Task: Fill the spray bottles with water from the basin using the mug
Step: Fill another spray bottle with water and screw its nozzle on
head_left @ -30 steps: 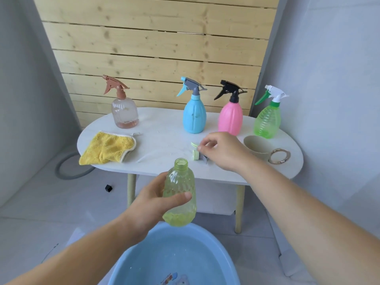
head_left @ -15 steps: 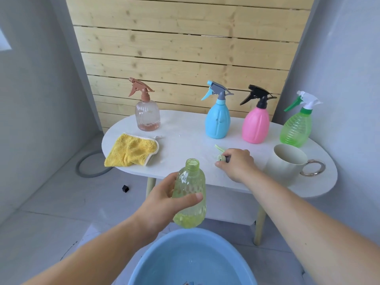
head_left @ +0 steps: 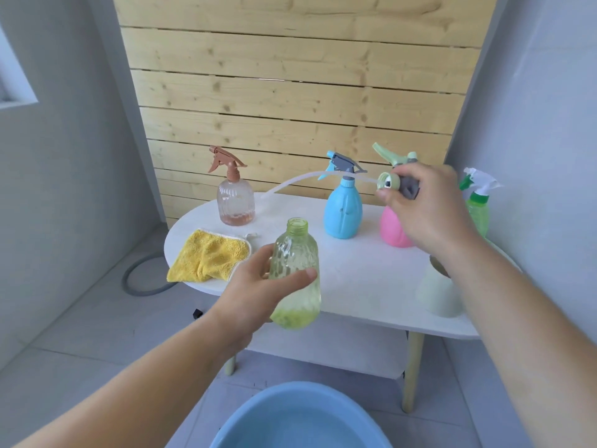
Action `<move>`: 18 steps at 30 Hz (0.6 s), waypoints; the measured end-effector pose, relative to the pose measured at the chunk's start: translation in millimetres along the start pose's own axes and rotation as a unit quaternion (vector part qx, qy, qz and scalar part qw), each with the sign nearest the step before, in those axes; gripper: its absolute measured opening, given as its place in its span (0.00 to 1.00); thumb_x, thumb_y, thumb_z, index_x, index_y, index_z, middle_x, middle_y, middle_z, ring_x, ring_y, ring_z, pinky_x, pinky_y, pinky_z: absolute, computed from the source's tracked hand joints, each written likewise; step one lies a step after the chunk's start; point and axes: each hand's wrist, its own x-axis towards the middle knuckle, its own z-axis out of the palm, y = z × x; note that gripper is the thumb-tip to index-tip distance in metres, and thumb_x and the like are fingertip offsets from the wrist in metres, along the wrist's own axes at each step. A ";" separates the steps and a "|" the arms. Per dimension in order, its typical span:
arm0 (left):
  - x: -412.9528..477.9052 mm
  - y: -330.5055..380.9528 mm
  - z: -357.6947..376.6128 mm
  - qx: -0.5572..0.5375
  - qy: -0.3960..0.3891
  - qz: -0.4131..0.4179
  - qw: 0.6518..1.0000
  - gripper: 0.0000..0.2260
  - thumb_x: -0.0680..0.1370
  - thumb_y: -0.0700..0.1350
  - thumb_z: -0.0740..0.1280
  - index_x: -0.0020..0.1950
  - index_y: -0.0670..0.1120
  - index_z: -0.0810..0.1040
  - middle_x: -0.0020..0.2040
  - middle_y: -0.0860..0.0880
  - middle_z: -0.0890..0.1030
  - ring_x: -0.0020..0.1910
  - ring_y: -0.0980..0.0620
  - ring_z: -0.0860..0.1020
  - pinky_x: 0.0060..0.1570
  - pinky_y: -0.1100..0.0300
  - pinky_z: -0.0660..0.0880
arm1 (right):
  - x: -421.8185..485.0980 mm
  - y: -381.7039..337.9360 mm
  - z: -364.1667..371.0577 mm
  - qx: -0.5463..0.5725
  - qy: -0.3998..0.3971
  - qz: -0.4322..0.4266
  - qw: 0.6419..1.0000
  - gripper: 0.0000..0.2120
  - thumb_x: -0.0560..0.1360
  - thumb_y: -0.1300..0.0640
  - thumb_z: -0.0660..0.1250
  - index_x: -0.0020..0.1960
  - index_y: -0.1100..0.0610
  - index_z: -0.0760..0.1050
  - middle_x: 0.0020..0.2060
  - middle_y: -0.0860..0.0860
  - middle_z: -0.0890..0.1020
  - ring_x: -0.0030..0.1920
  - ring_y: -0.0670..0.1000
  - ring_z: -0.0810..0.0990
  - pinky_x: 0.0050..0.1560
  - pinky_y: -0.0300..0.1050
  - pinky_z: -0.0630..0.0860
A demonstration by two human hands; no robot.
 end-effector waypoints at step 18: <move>57.8 -5.5 14.9 0.056 0.092 0.044 0.993 0.23 0.71 0.51 0.82 0.63 0.58 0.80 0.54 0.55 0.85 0.52 0.56 0.84 0.45 0.61 0.77 | 7.6 9.7 -37.6 -0.086 0.043 0.017 0.995 0.18 0.75 0.56 0.73 0.64 0.54 0.78 0.66 0.54 0.67 0.51 0.45 0.72 0.60 0.37 0.67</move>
